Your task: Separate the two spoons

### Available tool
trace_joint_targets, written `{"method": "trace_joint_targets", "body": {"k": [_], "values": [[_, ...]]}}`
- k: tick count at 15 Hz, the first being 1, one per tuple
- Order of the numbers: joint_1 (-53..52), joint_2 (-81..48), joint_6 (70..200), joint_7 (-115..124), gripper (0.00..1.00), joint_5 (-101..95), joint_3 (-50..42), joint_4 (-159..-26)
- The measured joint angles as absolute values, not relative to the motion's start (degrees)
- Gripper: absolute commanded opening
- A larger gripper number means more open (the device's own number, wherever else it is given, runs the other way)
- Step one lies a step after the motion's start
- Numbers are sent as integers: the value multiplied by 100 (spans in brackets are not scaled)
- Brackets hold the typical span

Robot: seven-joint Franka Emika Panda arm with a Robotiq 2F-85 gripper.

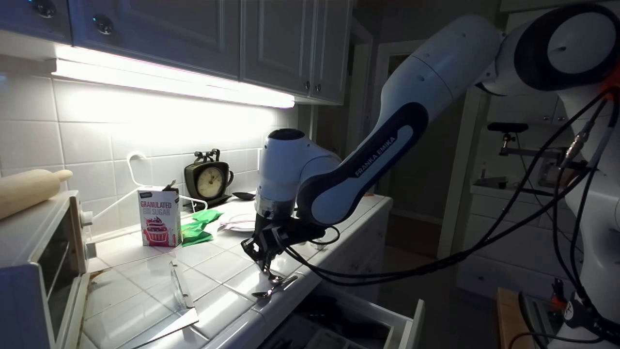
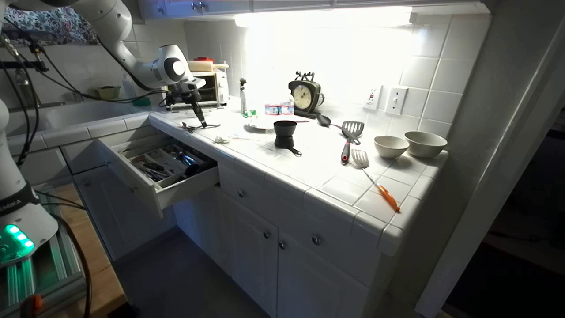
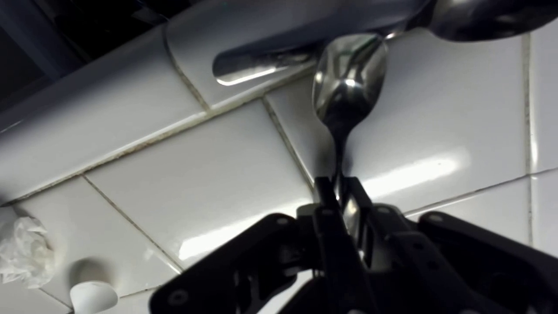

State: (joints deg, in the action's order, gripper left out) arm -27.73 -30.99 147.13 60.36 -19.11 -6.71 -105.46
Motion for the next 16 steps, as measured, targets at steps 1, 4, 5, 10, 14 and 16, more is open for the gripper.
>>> {"method": "trace_joint_targets", "body": {"k": [1, 4, 5, 10, 14, 16], "values": [[-2775, -3098, 14713, 6036, 3, -1911, -671, -10546], [-2779, -3092, 14713, 6036, 5, -1911, -671, -10546], [-2780, -3092, 14713, 6036, 7, -1911, -671, -10546], [-2786, -3090, 14713, 6036, 7, -1911, -671, -10546], [-2790, -3090, 14713, 6036, 7, -1911, -671, -10546], [-2791, -3090, 14713, 6036, 17, -1911, -671, -10546]]}}
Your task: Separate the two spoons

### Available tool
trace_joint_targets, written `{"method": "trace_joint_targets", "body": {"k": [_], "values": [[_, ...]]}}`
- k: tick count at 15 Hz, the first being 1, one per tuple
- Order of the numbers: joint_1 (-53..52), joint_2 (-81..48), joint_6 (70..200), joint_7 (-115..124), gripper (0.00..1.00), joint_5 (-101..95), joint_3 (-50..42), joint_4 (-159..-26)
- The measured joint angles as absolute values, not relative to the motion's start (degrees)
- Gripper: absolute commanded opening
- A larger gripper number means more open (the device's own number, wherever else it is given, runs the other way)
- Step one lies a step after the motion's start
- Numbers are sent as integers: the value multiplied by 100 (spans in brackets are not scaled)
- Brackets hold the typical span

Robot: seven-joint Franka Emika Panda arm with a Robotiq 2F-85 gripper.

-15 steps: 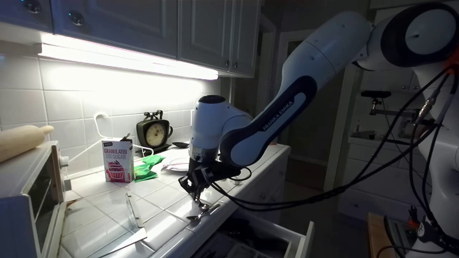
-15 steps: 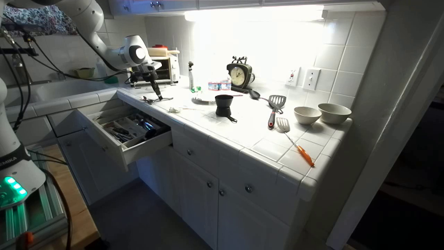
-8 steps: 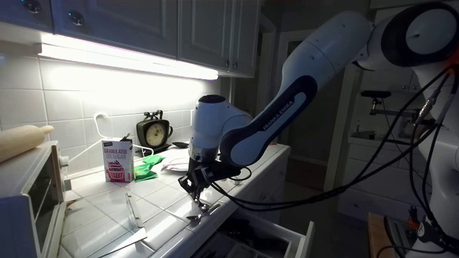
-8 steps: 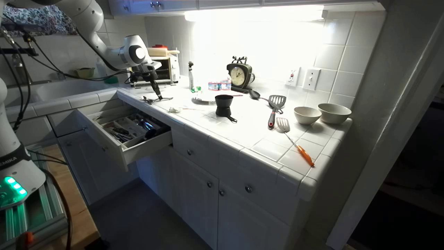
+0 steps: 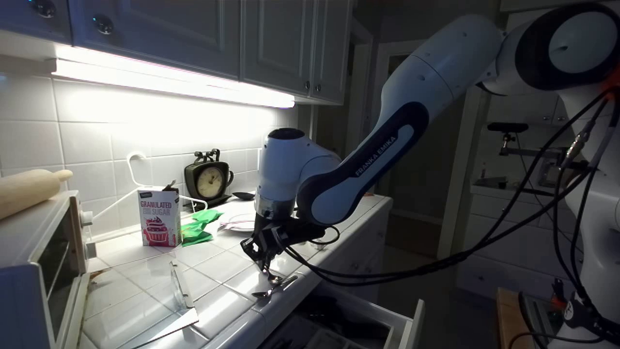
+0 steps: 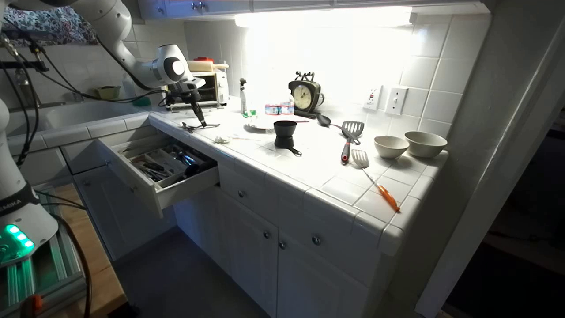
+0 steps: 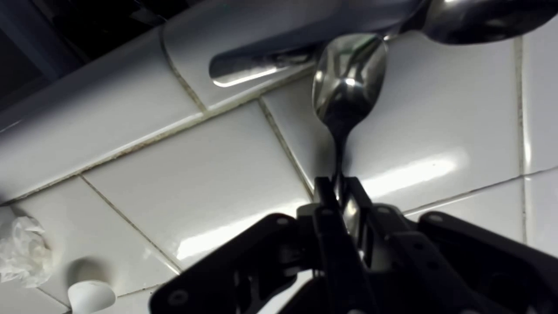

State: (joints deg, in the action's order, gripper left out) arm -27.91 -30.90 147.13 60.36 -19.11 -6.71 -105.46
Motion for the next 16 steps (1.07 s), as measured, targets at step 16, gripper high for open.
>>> {"method": "trace_joint_targets", "body": {"k": [16], "values": [[-2798, -3073, 14716, 6036, 2, -1911, -671, -10546]]}}
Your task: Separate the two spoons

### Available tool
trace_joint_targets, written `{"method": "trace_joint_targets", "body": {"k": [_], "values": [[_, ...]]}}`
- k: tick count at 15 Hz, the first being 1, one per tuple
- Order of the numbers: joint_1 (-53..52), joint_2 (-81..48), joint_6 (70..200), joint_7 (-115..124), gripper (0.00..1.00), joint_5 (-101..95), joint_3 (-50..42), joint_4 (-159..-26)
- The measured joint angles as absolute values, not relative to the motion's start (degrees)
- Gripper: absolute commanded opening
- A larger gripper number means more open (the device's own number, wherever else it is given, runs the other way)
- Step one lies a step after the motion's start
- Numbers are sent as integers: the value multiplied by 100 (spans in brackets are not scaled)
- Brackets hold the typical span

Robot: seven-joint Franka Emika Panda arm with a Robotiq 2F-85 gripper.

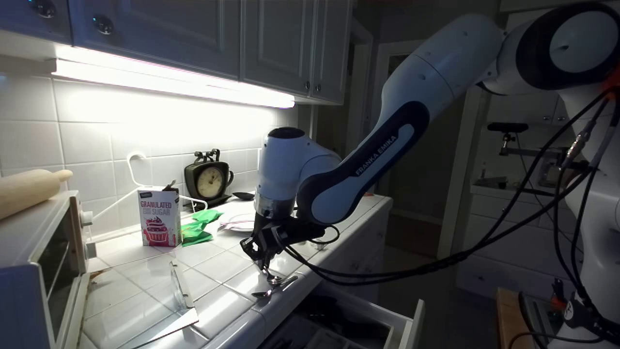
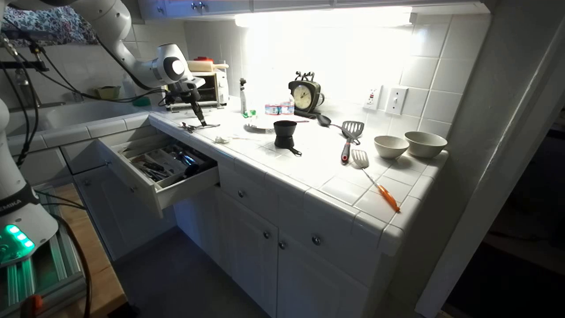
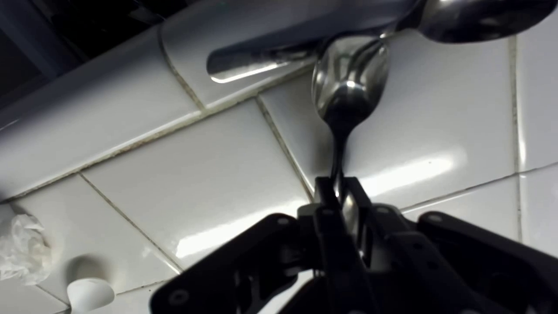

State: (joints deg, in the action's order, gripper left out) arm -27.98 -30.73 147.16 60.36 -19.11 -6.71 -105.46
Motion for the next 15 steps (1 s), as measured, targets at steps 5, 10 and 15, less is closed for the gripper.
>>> {"method": "trace_joint_targets", "body": {"k": [5, 10, 15], "values": [[-2791, -3013, 14732, 6110, 2, -1911, -674, -10543], [-2738, -2808, 14734, 6325, 2, -1934, -741, -10542], [-2541, -2767, 14970, 6245, 2, -2195, -748, -10611]]}}
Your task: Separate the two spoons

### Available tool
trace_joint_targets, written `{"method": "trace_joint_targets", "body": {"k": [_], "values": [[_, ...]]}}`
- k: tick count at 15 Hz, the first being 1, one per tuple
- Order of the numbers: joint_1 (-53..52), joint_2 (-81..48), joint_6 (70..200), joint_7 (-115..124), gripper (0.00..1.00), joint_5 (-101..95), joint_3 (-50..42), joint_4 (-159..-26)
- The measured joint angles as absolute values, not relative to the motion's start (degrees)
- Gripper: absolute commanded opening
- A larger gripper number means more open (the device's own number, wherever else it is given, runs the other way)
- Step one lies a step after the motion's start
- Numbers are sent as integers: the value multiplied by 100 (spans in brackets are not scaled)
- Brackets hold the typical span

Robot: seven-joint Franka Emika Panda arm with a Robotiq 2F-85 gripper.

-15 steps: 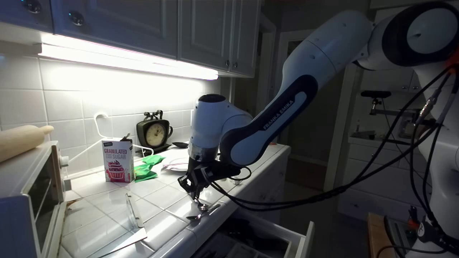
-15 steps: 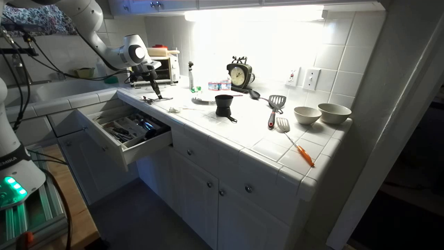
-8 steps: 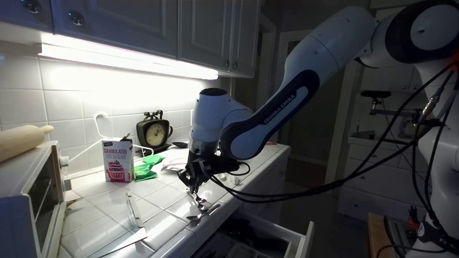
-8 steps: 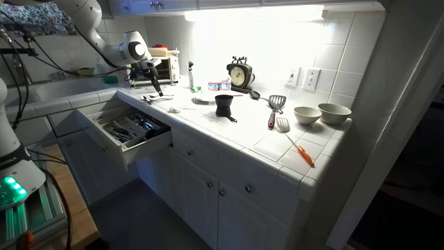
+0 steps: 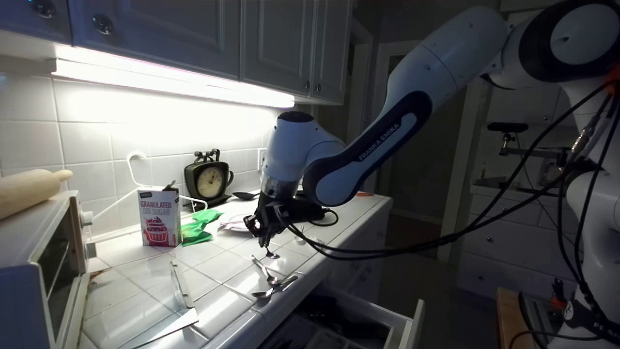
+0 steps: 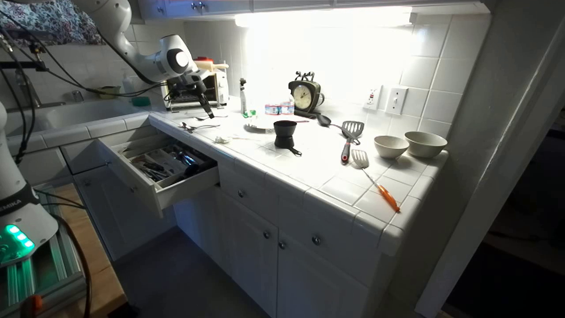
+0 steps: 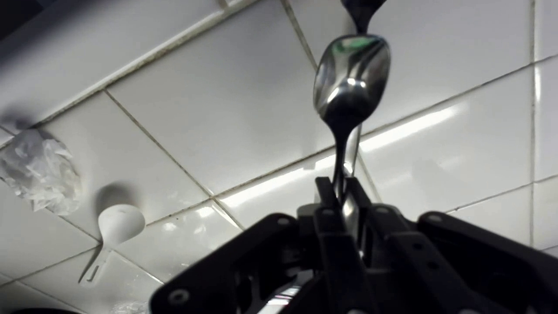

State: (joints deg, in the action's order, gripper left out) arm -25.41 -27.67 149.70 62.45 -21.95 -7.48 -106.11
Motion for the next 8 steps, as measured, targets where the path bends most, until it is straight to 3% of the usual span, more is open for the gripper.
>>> {"method": "trace_joint_targets", "body": {"k": [8], "values": [[-2402, -2785, 15185, 6230, 2, -2287, -807, -10855]]}}
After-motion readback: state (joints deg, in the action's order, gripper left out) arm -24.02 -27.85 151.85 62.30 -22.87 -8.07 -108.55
